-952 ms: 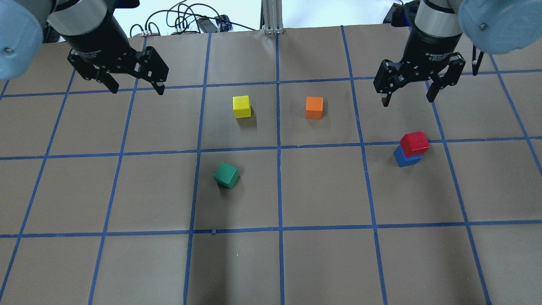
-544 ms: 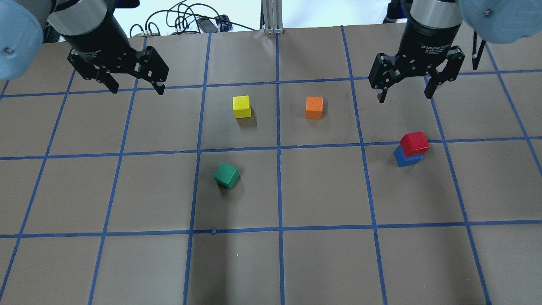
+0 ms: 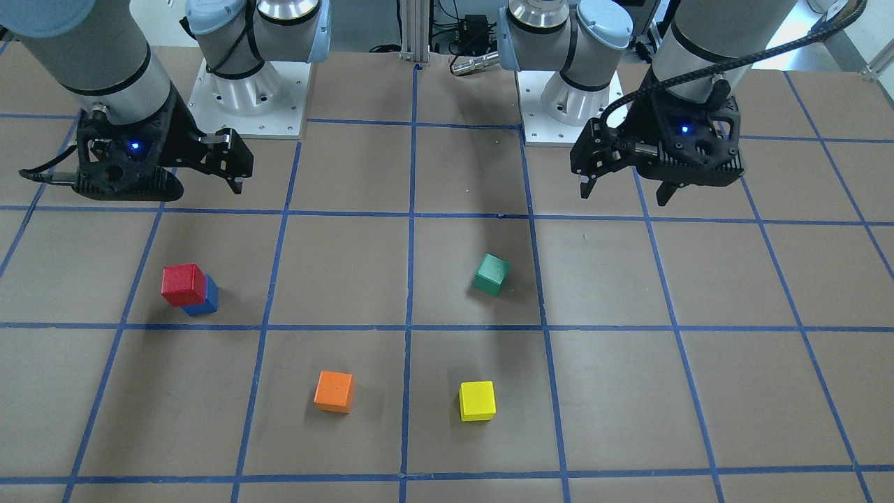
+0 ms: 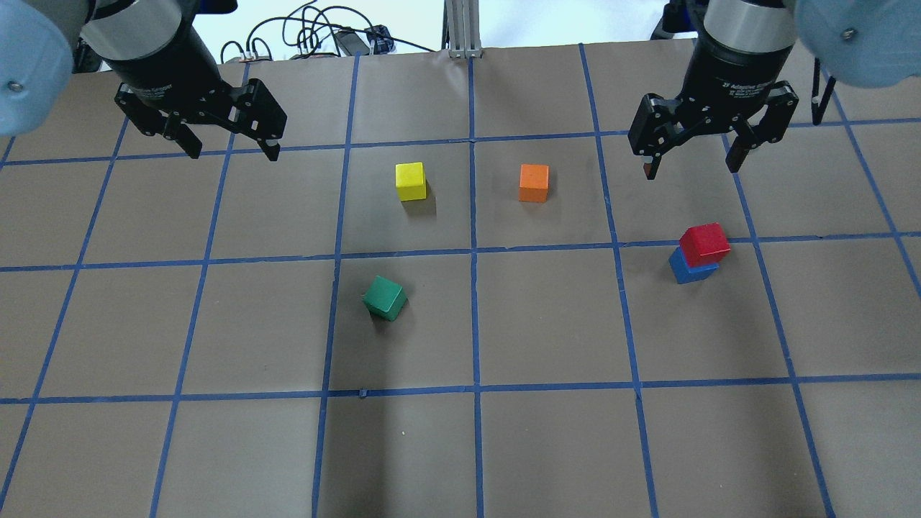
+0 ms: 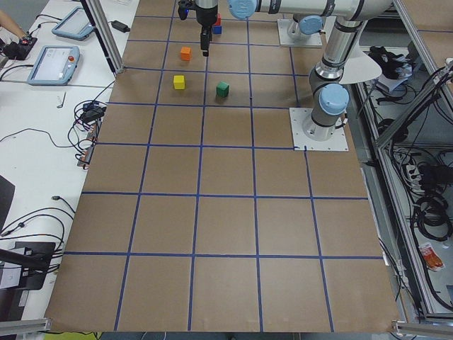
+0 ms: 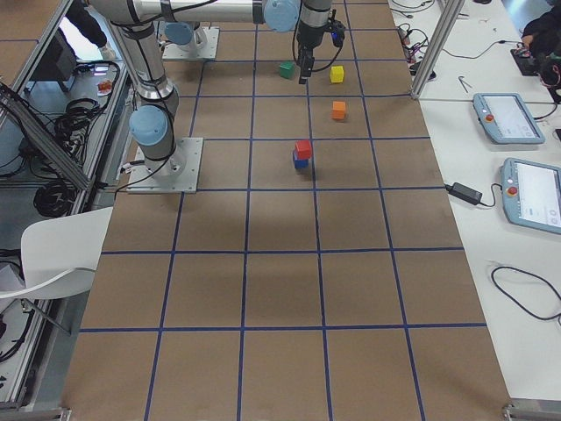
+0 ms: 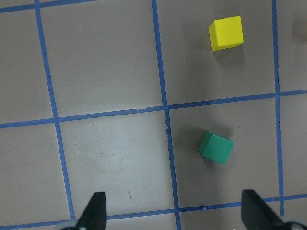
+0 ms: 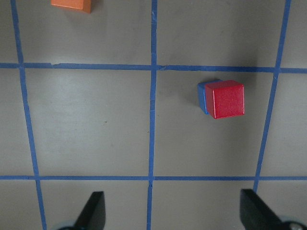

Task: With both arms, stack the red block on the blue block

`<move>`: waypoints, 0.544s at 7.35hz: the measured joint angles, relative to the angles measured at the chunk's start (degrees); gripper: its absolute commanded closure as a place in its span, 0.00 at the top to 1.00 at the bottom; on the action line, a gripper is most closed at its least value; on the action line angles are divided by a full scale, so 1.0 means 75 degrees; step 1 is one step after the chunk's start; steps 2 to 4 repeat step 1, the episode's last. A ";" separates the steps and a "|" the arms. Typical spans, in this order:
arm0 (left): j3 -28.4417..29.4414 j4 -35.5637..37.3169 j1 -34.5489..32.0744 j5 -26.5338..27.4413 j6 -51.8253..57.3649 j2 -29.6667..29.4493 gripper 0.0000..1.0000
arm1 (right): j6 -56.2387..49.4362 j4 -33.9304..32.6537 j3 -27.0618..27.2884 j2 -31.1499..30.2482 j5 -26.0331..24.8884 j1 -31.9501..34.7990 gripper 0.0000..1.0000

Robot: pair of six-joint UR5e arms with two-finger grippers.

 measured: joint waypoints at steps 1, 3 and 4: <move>-0.0002 0.0000 -0.0001 0.0000 0.0000 0.0000 1.00 | 0.0000 -0.0001 0.0014 -0.0002 -0.0011 0.0000 1.00; -0.0002 0.0000 -0.0001 0.0000 0.0000 0.0000 1.00 | 0.0000 -0.0001 0.0014 -0.0002 -0.0011 0.0000 1.00; -0.0002 0.0000 -0.0001 0.0000 0.0000 0.0000 1.00 | 0.0000 -0.0001 0.0014 -0.0002 -0.0011 0.0000 1.00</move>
